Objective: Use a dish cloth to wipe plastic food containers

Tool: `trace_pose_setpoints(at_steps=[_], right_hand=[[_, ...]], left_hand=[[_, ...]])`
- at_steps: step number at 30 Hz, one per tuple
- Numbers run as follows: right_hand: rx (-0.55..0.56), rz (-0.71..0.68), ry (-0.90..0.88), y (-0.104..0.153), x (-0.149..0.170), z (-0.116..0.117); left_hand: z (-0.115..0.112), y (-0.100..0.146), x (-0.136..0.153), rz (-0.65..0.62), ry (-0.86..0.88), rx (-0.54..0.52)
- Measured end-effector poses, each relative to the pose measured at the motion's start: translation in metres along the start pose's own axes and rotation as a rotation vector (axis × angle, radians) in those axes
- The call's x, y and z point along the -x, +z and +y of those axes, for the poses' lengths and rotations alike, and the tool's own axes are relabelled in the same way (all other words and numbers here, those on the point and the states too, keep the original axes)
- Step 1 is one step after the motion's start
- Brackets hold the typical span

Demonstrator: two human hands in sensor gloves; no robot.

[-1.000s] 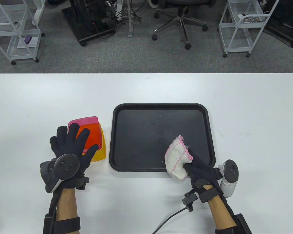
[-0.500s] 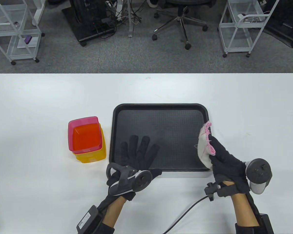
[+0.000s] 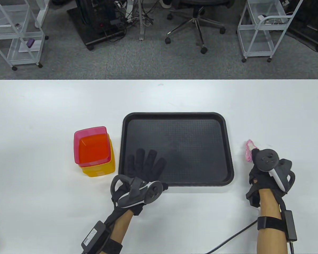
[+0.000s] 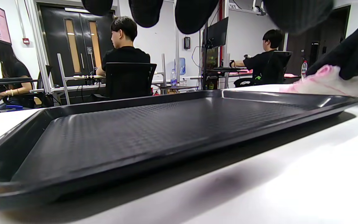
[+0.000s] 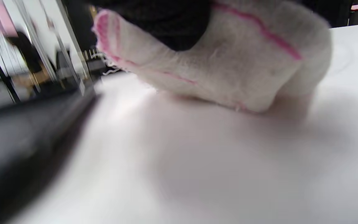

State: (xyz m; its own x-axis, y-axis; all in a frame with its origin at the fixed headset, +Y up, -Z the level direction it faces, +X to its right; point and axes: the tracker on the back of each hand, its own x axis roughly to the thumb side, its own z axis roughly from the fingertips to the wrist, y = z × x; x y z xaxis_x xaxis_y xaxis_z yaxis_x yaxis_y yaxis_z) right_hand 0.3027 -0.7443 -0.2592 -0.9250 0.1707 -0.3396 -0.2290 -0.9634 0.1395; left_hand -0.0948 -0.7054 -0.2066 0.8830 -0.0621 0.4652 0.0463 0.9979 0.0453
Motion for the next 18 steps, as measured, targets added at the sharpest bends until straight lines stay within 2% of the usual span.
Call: trace_pose_setpoints(at_steps=[3, 5, 7, 9, 12, 15, 17, 18], right_hand=[[-0.077, -0.01, 0.043, 0.0, -0.001, 0.008], [-0.109, -0.025, 0.027, 0.004, -0.001, 0.0], [-0.107, -0.039, 0.008, 0.012, -0.004, -0.019], [-0.034, -0.079, 0.006, 0.024, -0.015, -0.038], [0.155, -0.276, -0.034, 0.047, -0.049, -0.061], [0.322, -0.485, -0.042, 0.076, -0.09, -0.066], [0.371, -0.631, -0.042, 0.099, -0.122, -0.06], [0.354, -0.662, -0.034, 0.105, -0.133, -0.055]], left_hand=[[-0.002, 0.001, -0.002, -0.019, -0.02, 0.013], [0.0, 0.001, -0.002, -0.049, -0.06, 0.002], [0.002, 0.001, 0.0, -0.048, -0.093, -0.001], [0.003, 0.001, 0.003, -0.031, -0.066, -0.009], [0.005, 0.003, 0.004, -0.012, -0.014, -0.022], [0.01, 0.006, 0.002, -0.029, -0.036, -0.051], [0.015, 0.009, 0.004, -0.015, -0.032, -0.096], [0.015, 0.01, 0.004, -0.007, -0.021, -0.102]])
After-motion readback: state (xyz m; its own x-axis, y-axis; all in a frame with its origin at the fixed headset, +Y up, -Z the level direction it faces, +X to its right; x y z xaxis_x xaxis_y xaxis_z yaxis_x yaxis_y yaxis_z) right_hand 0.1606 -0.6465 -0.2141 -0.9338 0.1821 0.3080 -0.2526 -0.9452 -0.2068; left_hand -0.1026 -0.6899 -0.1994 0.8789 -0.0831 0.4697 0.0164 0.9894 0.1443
